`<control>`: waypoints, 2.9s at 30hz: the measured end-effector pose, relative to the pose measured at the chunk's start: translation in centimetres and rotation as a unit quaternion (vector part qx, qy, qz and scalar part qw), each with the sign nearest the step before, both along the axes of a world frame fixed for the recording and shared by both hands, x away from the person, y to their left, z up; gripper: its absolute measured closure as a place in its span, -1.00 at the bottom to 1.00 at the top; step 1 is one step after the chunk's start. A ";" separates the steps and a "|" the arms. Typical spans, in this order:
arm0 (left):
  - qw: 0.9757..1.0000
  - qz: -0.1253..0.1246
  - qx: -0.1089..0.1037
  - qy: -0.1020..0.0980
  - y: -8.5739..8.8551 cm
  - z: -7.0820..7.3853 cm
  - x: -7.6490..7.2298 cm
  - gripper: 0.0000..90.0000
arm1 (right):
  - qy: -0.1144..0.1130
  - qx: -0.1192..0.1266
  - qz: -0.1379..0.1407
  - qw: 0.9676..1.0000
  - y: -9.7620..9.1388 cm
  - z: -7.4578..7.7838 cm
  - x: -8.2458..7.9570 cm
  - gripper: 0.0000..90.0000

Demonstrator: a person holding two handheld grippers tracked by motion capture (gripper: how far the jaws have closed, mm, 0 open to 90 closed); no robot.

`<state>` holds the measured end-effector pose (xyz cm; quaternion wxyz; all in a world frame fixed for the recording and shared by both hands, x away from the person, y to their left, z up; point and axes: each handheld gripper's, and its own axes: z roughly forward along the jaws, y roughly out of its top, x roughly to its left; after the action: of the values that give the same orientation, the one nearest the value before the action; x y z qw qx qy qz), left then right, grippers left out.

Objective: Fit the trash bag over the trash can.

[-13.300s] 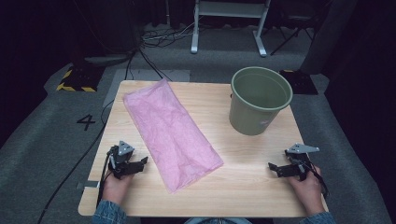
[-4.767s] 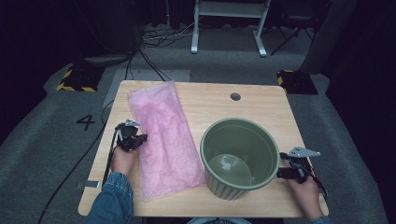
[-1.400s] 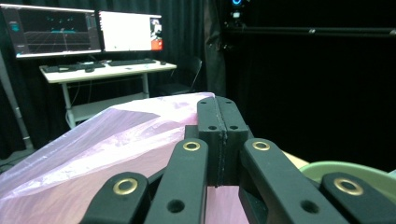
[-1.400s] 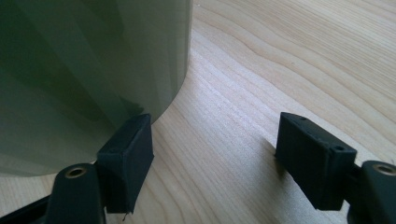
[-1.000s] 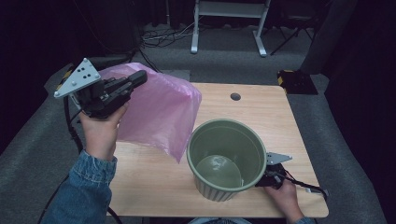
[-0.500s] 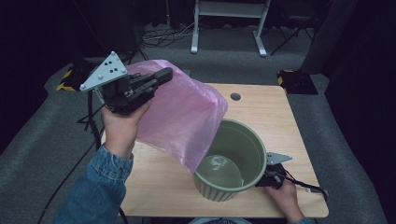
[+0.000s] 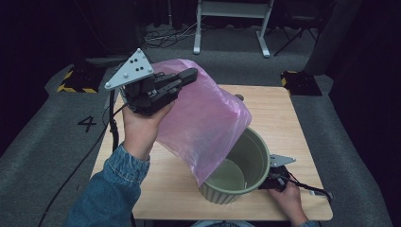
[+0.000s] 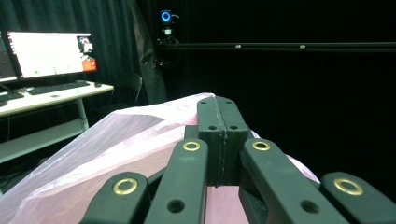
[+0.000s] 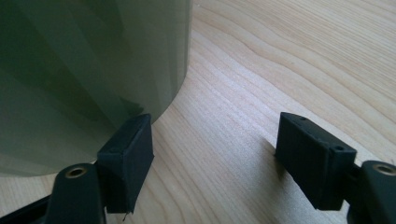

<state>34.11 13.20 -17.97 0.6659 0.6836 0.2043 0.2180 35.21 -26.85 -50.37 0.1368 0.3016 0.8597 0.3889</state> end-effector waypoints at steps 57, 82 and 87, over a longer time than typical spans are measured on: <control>0.996 -0.039 0.029 0.070 -6.8 -5.4 2.9 0.99 | 0.001 0.001 0.003 1.000 -0.1 0.0 -0.1 -0.39; 0.995 -0.055 0.036 0.077 -9.3 -6.3 2.9 0.99 | 0.002 0.000 0.004 1.000 -0.1 0.0 -0.1 -0.39; 0.994 -0.044 0.038 0.092 -7.2 -7.7 2.9 0.99 | 0.002 0.001 0.004 1.000 -0.1 0.0 -0.1 -0.39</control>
<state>37.03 6.03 -25.67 0.6268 0.7339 0.2260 0.1321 35.09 -26.97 -50.37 0.1334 0.2993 0.8608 0.3895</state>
